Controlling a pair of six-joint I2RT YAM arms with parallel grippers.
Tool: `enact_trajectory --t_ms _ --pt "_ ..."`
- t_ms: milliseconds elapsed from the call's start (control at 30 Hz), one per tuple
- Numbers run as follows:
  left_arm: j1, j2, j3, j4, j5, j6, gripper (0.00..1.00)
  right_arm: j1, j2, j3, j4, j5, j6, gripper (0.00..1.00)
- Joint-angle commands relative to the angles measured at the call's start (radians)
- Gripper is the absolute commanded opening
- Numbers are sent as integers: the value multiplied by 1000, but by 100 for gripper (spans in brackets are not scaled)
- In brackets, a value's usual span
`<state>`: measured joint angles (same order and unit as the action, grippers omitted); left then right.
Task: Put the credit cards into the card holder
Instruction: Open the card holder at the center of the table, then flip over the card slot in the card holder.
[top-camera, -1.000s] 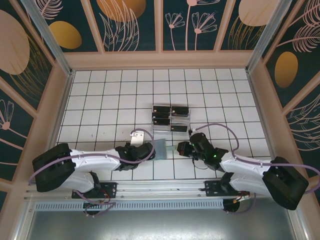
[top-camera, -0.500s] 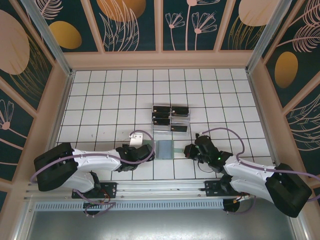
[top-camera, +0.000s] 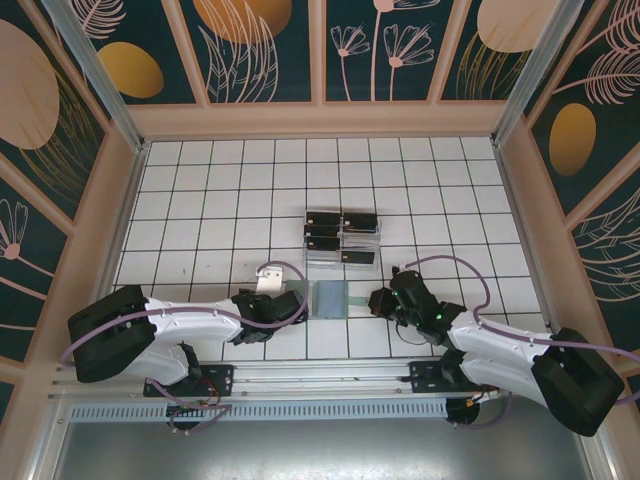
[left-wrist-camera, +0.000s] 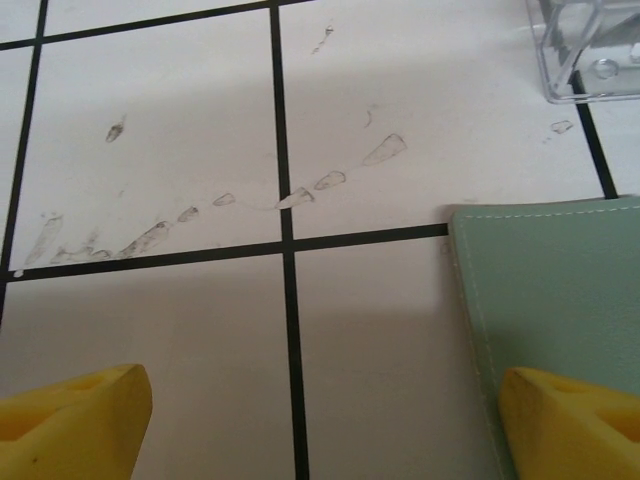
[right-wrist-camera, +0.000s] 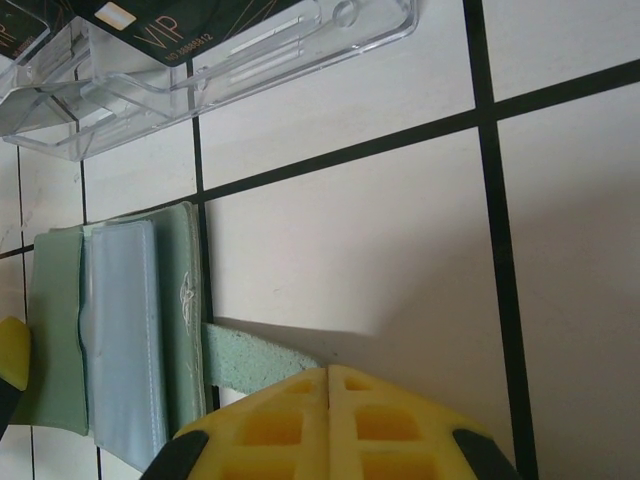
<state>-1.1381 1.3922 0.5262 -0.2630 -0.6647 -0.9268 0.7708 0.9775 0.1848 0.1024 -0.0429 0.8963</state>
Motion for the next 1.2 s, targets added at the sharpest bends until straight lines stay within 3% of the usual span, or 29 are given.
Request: enact_trajectory --t_ms 0,67,133,267,433,667,1167 --pt "1 -5 3 -40 -38 -14 91 -10 -12 51 -39 16 -23 3" --pt "2 -11 12 -36 -42 -5 93 -10 -19 75 -58 8 -32 19" --pt "2 -12 21 -35 -44 5 93 -10 -27 101 -80 2 -42 27" --pt "2 -16 32 -30 -47 20 94 -4 -44 168 -125 -14 -60 33" --pt "2 -40 32 -34 -57 20 98 31 -31 249 -158 -17 -79 37" --pt "4 -56 12 -47 -67 2 99 114 99 336 -123 -18 -90 38" --pt "6 -6 -26 -30 -47 -52 98 158 291 340 7 -46 -61 40"
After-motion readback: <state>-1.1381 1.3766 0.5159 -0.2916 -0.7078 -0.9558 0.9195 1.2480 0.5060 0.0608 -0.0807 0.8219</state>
